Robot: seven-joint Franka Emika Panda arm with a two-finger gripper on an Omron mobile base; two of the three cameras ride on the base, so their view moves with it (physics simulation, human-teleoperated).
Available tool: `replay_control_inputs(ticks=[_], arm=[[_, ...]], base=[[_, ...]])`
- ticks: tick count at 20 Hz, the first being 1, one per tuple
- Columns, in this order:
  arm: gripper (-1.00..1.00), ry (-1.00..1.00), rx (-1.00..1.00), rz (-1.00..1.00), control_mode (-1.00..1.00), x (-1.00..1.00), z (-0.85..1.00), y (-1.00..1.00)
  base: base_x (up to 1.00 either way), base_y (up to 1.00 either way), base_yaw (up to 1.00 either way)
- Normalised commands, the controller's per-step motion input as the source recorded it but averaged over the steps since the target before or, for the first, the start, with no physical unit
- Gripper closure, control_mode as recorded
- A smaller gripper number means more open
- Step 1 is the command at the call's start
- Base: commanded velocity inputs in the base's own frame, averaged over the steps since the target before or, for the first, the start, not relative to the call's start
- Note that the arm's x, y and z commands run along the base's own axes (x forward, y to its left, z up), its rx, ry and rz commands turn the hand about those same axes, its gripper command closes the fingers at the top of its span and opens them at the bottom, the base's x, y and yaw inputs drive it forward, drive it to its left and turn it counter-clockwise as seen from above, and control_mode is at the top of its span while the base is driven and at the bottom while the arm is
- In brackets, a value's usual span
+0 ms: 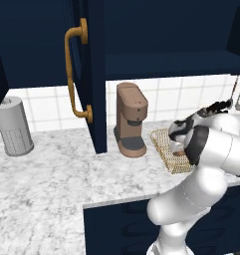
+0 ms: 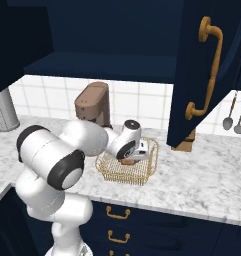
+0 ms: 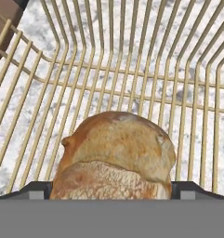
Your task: Open the cabinet, pick up the bread from the cabinet and place it in the basket. Then move the basket to the dining counter.
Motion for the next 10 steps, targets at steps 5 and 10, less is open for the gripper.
replay_control_inputs(ticks=[5,10], arm=[[-1.00,0.01,0.00,0.00,-1.00,0.31,-0.25,0.00],[-1.00,-0.05,0.00,0.00,-1.00,0.10,-0.04,0.00]], base=[[0.00,0.00,0.00],[0.00,0.00,0.00]])
